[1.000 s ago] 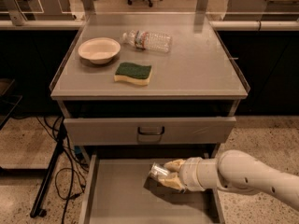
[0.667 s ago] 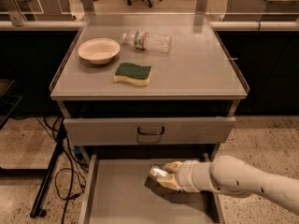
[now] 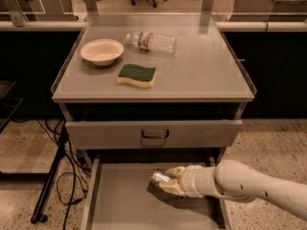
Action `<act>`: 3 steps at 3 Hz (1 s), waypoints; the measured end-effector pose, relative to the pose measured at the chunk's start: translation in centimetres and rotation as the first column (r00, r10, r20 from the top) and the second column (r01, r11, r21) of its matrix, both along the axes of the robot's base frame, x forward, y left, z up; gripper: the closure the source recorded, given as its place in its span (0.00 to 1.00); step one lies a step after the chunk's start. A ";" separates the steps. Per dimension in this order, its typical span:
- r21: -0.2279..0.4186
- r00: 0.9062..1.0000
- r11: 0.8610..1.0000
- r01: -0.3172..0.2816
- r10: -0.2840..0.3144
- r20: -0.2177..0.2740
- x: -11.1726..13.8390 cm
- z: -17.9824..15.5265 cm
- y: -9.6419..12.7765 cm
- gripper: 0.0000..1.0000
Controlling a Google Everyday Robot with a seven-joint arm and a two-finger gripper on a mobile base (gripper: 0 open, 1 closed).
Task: Place redbull can into middle drawer
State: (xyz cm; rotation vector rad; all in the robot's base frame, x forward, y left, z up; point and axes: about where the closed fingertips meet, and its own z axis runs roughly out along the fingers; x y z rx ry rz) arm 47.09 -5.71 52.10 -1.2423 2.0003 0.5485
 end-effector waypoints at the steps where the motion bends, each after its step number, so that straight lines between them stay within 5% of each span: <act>1: 0.027 1.000 1.000 -0.016 0.016 -0.017 0.8 -2.2 1.2 1.00; 3: 0.111 0.999 0.993 -0.048 0.049 -0.007 2.4 -7.0 2.9 1.00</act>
Offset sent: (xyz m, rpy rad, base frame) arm 0.0297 0.0317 -0.0783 0.1227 0.0208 0.0550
